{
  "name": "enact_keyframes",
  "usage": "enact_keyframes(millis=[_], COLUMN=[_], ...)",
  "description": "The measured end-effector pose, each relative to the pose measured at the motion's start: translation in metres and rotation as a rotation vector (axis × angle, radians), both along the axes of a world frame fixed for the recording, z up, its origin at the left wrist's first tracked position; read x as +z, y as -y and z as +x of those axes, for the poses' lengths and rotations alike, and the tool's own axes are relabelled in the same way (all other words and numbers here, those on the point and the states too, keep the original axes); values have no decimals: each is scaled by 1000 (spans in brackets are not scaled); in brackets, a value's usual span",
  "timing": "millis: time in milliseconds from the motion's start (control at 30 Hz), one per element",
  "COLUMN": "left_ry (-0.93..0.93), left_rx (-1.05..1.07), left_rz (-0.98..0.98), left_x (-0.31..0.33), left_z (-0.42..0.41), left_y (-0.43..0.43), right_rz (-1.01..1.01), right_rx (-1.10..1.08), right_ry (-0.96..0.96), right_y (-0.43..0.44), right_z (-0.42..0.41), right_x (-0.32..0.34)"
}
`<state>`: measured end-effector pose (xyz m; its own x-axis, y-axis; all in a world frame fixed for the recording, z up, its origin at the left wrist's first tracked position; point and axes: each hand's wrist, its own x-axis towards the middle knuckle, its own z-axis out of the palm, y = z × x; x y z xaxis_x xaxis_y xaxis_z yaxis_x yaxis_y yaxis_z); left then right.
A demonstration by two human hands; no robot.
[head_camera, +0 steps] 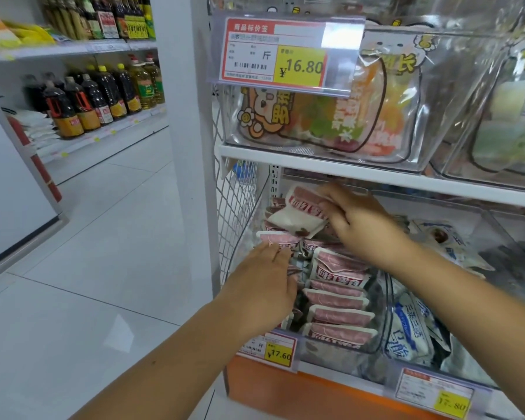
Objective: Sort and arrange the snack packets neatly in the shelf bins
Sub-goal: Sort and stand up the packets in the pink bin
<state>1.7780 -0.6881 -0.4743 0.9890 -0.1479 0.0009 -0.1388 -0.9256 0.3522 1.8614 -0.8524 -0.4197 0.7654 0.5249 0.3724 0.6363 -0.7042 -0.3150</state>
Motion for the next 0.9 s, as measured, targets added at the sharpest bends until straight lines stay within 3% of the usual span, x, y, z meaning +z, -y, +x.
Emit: enact_keyframes(millis=[67, 200, 333, 467, 633, 700, 767, 833, 900], left_ry=[33, 47, 59, 73, 194, 212, 181, 137, 135], left_rx=[11, 26, 26, 44, 79, 87, 81, 61, 47], left_rz=[-16, -19, -1, -6, -129, -148, -143, -59, 50], left_x=[0, 0, -3, -3, -2, -3, -4, -2, 0], left_z=[-1, -3, -2, -2, -7, -7, -6, -2, 5], left_y=[1, 2, 2, 2, 10, 7, 5, 5, 7], right_rz=[-60, 70, -242, -245, -399, -445, -369, -196, -201], right_rx=[35, 63, 175, 142, 129, 169, 203, 152, 106], right_ry=[-35, -106, -215, -169, -124, -195, -331, -489, -598], right_y=[-7, -14, -19, -25, -51, -60, -50, -23, 6], right_z=[2, 9, 8, 26, 34, 36, 39, 47, 51], right_x=[-2, 5, -11, -17, -19, -16, 0, 17, 25])
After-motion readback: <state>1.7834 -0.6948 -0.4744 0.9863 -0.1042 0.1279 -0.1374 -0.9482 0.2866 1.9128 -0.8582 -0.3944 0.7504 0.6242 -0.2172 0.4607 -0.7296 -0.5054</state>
